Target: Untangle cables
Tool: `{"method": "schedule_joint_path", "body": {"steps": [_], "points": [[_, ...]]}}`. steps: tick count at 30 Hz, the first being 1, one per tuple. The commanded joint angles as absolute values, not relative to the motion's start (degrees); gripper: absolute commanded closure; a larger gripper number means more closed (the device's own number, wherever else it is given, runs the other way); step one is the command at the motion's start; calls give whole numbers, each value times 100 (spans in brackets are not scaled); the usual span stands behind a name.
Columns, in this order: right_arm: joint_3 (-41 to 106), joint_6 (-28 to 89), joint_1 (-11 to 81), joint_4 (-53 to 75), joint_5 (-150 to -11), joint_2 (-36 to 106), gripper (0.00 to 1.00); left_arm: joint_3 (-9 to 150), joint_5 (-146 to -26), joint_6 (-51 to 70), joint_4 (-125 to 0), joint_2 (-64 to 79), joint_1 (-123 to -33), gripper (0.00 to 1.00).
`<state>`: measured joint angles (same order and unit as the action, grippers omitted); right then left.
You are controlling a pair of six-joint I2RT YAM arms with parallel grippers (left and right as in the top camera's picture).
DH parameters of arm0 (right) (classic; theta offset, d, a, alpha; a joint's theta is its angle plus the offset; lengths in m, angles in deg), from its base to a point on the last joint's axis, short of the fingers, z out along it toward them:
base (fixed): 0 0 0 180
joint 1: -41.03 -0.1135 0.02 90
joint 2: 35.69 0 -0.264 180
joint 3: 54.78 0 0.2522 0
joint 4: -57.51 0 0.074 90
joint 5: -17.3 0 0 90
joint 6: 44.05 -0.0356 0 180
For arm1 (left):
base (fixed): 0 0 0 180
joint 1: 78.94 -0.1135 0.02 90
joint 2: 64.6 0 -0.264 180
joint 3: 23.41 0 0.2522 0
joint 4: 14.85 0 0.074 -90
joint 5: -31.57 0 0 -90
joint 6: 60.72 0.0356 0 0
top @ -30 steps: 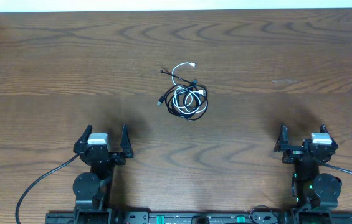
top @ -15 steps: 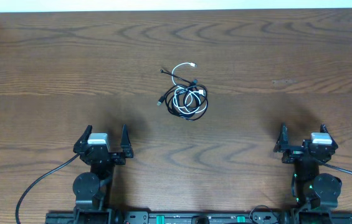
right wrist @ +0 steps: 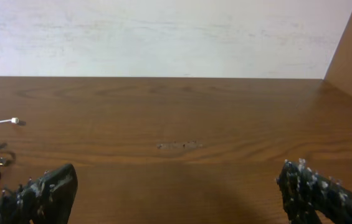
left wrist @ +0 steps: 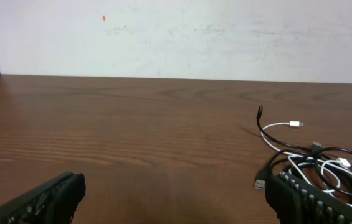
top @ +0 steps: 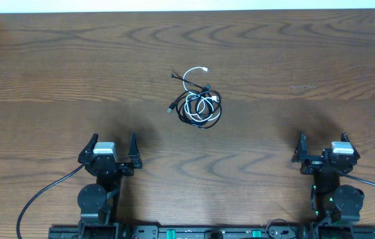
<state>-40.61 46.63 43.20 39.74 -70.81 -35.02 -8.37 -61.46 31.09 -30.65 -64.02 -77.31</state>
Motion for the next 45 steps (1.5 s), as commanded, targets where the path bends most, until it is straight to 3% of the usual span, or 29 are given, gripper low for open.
{"method": "schedule_joint_path", "body": {"steps": [1, 38, 45], "points": [[-4070, 4731, 4296, 3952, -7094, -3537, 1, -942, -6035, 3205, -3264, -6437, -7709, 2], [-4070, 4738, 4296, 3954, -7092, -3537, 1, -942, -6035, 3205, -3264, -6437, -7709, 2], [-4070, 5033, 4296, 4124, -6574, -3537, 1, -942, -6033, 3205, -3264, -6437, -7709, 2]]}}
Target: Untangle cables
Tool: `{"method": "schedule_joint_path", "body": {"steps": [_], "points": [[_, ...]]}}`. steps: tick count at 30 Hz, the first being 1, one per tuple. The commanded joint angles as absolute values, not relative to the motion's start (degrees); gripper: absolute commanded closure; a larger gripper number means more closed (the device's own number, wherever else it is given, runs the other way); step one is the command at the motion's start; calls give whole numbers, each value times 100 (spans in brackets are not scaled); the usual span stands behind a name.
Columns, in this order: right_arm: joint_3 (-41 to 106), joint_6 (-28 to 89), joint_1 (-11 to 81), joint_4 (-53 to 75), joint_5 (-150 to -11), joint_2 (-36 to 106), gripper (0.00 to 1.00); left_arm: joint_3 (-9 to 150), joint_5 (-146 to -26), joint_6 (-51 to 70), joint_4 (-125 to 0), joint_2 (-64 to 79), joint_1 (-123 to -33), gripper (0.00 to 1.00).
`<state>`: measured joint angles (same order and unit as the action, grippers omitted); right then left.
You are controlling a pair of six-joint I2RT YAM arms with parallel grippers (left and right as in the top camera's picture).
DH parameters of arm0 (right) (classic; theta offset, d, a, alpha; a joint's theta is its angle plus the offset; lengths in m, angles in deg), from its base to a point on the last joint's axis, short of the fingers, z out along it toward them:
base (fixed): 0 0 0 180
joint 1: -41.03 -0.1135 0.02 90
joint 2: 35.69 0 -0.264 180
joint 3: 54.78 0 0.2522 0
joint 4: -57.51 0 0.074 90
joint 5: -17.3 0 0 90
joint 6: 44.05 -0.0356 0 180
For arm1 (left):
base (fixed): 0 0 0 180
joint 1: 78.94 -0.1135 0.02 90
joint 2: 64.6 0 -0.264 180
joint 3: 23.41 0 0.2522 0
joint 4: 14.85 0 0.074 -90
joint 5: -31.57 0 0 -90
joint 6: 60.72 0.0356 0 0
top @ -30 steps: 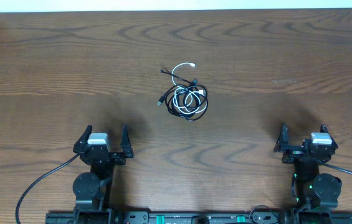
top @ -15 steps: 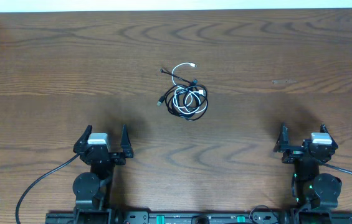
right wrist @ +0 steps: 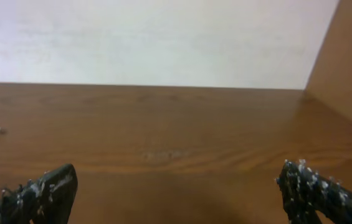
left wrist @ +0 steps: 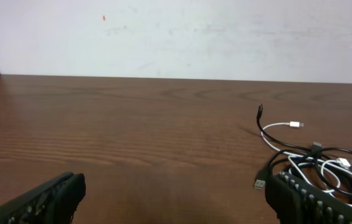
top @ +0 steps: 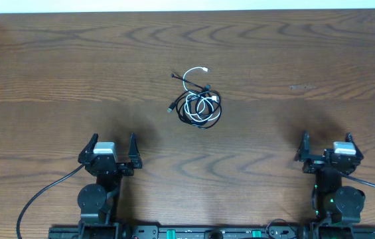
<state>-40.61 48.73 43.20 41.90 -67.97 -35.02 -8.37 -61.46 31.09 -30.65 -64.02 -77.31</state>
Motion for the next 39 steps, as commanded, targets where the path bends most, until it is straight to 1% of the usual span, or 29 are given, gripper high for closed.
{"method": "schedule_joint_path", "body": {"steps": [1, 3, 5, 7, 10, 13, 15, 18, 21, 23, 24, 26, 28, 32, 34, 36, 39], "points": [[-4070, 5031, 4296, 4039, -6576, -3537, 1, -942, -6033, 3205, -3264, -6437, -7709, 2], [-4070, 5037, 4296, 4054, -6572, -3530, 1, -942, -6033, 3205, -3264, -6437, -7709, 2], [-4070, 4899, 4288, 4634, -6742, -3530, 1, -942, -6030, 3207, -3238, -6437, -7709, 2], [-4070, 4217, 4275, 5202, -7746, -3530, 1, -942, -6030, 3207, -3247, -6437, -7709, 2], [-4070, 4110, 4277, 5746, -8373, -3530, 1, -942, -6033, 3205, -3249, -6437, -7709, 2], [-4070, 4108, 4277, 6140, -8382, -3530, 1, -942, -6033, 3205, -3249, -6437, -7709, 2], [-4070, 4108, 4277, 6686, -8340, -3530, 1, -942, -6033, 3205, -3247, -6437, -7709, 2], [-4070, 4108, 4277, 7886, -8130, -3530, 1, -942, -6033, 3205, -3249, -6437, -7709, 2], [-4011, 4119, 4277, 9173, -7579, -3506, 1, -942, -6033, 3205, -3249, -6437, -7709, 2], [-3736, 4443, 4277, 9925, -7407, -3395, 1, -942, -6033, 3205, -3249, -6437, -7709, 2], [-3489, 4670, 4277, 10050, -7586, -3318, 1, -942, -6033, 3205, -3249, -6437, -7709, 2], [-2916, 5031, 4277, 9792, -8108, -3132, 1, -942, -6033, 3207, -3199, -6437, -7709, 2], [-2153, 5284, 4277, 8972, -8679, -2833, 1, -942, -6043, 3203, -3100, -6437, -7709, 2], [-363, 5555, 4277, 6310, -9319, -1825, 1, -942, -6054, 3203, -2829, -6437, -7709, 2], [437, 5678, 4277, 5198, -9527, -1159, 1, -940, -6183, 3209, -2567, -6437, -7709, 2], [1134, 5704, 4277, 4323, -9634, -477, 1, -942, -6212, 3316, -2189, -6437, -7709, 2], [2175, 5739, 4275, 3163, -9752, 714, 1, -844, -6516, 3972, -1706, -6435, -7711, 2]]}}
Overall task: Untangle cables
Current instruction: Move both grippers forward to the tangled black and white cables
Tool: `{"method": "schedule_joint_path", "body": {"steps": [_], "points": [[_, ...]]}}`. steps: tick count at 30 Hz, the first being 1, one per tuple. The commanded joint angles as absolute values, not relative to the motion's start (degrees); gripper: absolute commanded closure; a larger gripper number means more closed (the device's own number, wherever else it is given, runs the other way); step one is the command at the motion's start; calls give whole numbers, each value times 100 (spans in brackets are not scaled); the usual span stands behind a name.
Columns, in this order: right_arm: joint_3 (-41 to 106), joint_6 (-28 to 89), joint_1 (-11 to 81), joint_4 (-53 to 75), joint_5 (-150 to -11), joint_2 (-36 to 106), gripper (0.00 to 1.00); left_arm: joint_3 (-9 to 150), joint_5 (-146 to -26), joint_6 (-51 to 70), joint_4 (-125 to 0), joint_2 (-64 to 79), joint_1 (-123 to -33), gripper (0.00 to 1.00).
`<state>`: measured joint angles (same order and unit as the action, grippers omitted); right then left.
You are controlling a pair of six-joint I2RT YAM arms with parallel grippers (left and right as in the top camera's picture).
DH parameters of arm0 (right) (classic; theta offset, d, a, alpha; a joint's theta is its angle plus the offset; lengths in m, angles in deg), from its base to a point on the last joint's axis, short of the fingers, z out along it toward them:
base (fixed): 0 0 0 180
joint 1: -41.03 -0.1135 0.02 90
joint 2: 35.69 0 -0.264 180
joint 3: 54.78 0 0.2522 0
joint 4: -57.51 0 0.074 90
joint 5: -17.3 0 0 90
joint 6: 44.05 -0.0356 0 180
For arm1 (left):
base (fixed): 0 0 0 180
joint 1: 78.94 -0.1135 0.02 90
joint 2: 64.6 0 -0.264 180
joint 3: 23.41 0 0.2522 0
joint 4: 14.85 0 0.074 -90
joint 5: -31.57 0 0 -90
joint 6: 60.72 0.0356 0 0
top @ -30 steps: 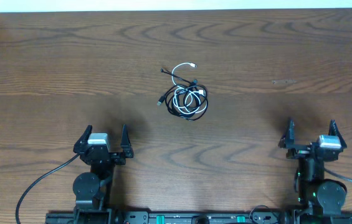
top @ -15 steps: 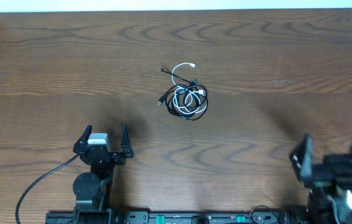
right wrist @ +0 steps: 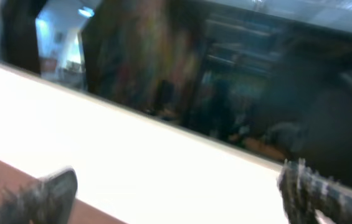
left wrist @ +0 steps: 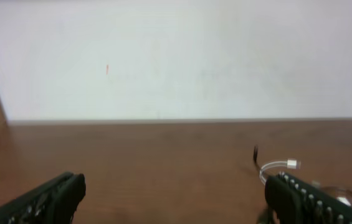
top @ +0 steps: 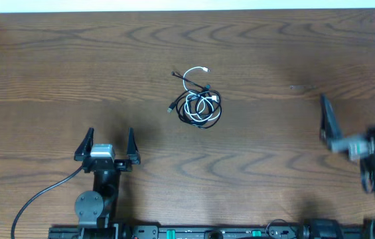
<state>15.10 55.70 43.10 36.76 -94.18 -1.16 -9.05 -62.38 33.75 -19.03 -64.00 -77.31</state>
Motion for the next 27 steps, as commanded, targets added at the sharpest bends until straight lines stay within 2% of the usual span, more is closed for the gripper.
{"method": "schedule_joint_path", "body": {"steps": [1, 5, 9, 12, 15, 17, 19, 21, 23, 27], "points": [[2435, 5739, 4275, 2878, -9778, 1040, 1, -752, -6518, 4007, -1656, -6420, -7718, 2], [3569, 5734, 4275, 1600, -10187, 2539, 1, -149, -6531, 4020, -1798, -6131, -7807, 2], [4295, 5713, 4161, 688, -10781, 3873, 1, 1134, -6555, 4020, -2958, -5355, -7879, 2], [4341, 5664, 4111, 776, -11726, 4587, 1, 2479, -6690, 4219, -4340, -4376, -7882, 2], [4341, 4998, 4102, 1265, -13332, 5274, 1, 4149, -6876, 4249, -6152, -2921, -7882, 2], [4341, 4600, 4091, 1589, -13898, 5669, 1, 5073, -7149, 4258, -7157, -1970, -7882, 2], [4341, 3890, 3962, 2004, -13887, 6074, 1, 5816, -7807, 4254, -7876, -1100, -7882, 2], [4341, 3632, 3770, 2083, -13649, 6327, 1, 6151, -8303, 4171, -8009, -514, -7882, 2], [4341, 3284, 3298, 1814, -12445, 6642, 1, 6256, -8863, 3935, -7835, 159, -7882, 2], [4354, 2797, 2644, 1300, -10637, 6989, 1, 6256, -9101, 3587, -7105, 904, -7882, 2]]}}
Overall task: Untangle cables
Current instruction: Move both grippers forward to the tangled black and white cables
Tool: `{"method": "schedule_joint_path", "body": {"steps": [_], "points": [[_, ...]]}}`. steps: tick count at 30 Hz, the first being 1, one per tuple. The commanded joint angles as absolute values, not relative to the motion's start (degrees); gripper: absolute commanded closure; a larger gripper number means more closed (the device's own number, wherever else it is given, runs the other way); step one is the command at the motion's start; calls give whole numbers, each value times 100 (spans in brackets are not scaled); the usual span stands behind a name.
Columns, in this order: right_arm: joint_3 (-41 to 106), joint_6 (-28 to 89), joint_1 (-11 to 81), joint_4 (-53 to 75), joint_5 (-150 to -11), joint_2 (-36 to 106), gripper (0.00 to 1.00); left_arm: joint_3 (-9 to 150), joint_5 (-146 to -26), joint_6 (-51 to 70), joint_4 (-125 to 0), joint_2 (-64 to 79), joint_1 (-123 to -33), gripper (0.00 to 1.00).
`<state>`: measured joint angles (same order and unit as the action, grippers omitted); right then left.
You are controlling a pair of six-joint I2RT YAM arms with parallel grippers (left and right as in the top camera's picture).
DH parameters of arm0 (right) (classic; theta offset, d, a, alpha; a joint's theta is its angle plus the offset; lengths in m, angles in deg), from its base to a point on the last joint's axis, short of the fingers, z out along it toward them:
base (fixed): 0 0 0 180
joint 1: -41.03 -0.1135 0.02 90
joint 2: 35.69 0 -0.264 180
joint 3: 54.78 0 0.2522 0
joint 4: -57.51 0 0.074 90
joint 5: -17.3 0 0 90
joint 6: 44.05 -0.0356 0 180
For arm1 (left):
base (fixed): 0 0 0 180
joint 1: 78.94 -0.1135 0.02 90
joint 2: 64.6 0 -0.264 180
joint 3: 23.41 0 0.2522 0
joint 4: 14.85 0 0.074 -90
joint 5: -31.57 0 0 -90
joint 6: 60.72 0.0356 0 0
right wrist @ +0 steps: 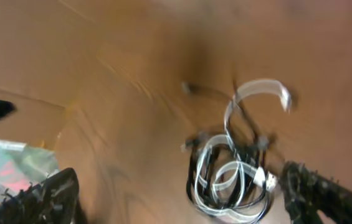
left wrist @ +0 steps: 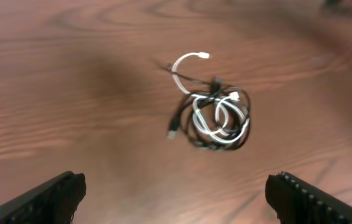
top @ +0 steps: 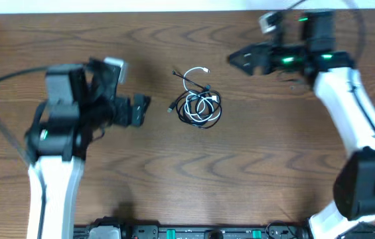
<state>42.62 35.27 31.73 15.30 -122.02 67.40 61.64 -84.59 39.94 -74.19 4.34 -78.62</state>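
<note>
A tangle of black and white cables [top: 199,101] lies on the wooden table [top: 253,166], a little left of centre. It also shows in the left wrist view, cables [left wrist: 212,113], and blurred in the right wrist view, cables [right wrist: 238,171]. My left gripper [left wrist: 176,202] hangs raised to the left of the tangle, its jaws wide open with nothing between them. My right gripper [right wrist: 179,199] is raised to the upper right of the tangle, also wide open, with the cables showing on the table beyond its jaws. Neither gripper touches the cables.
The left arm [top: 58,133] reaches up the table's left side. The right arm [top: 346,93] stretches from the near right corner toward the far edge. A pale wall strip [top: 141,5] borders the table at the back.
Both arms have moved from the near edge out toward the cables and now point down at them. The left gripper is at their left, the right at their upper right. The cables have not moved.
At first both grippers sat open at the near edge, facing the back wall, with the tangle untouched mid-table. Then the right arm had lifted and the left had tilted up. Now both hang open over the table, either side of the tangle.
</note>
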Motion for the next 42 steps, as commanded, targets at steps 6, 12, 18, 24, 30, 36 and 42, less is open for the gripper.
{"method": "schedule_joint_path", "body": {"steps": [6, 12, 18, 24, 30, 36, 42], "points": [[4688, 2663, 2336, 190, -9774, 7420, 1, 6256, -9103, 2420, -6475, 1833, -7882, 2], [4697, 2666, 2323, 232, -9680, 7652, 1, 6253, -9409, 1076, -6622, 2585, -7875, 2], [4692, 2659, 2133, 323, -9656, 7916, 30, 6251, -9405, 1008, -6871, 3160, -7838, 2], [4692, 1844, 1875, 345, -8886, 8305, 30, 6242, -9374, 1010, -6936, 3639, -7556, 2], [4692, 1599, 1726, 455, -8976, 8561, 39, 6242, -8863, 1010, -6718, 3969, -7302, 2], [4692, 1597, 1717, 468, -8974, 8576, 60, 6242, -8690, 1008, -6429, 4047, -7228, 2], [4688, 1592, 1571, 516, -8930, 8637, 67, 6223, -8577, 988, -6348, 4100, -7149, 2]]}}
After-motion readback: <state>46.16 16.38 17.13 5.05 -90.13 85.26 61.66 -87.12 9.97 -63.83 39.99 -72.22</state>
